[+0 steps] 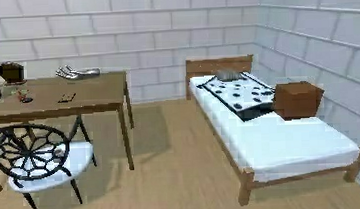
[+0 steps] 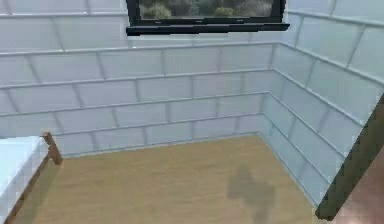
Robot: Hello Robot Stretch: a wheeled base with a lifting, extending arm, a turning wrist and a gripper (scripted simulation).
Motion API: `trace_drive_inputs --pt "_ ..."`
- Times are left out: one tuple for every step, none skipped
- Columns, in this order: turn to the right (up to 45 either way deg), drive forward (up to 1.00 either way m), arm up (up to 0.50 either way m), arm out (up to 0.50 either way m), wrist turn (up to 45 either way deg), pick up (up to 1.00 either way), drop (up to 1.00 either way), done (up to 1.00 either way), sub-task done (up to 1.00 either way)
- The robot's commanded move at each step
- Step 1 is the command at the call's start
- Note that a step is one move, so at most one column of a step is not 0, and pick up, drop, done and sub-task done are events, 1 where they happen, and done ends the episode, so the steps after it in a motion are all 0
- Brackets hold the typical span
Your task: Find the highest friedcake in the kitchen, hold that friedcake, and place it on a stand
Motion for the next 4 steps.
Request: trace_drive_inputs --pt "45.0 0.00 0.00 0.00 0.0 0.00 0.00 0.00 0.00" --pt "12.0 0.00 0.00 0.00 0.0 0.00 0.00 0.00 0.00" --pt "0.0 0.10 0.00 0.00 0.0 0.00 0.00 0.00 0.00" --pt "-45.0 0.00 0.00 0.00 0.0 0.00 0.00 0.00 0.00"
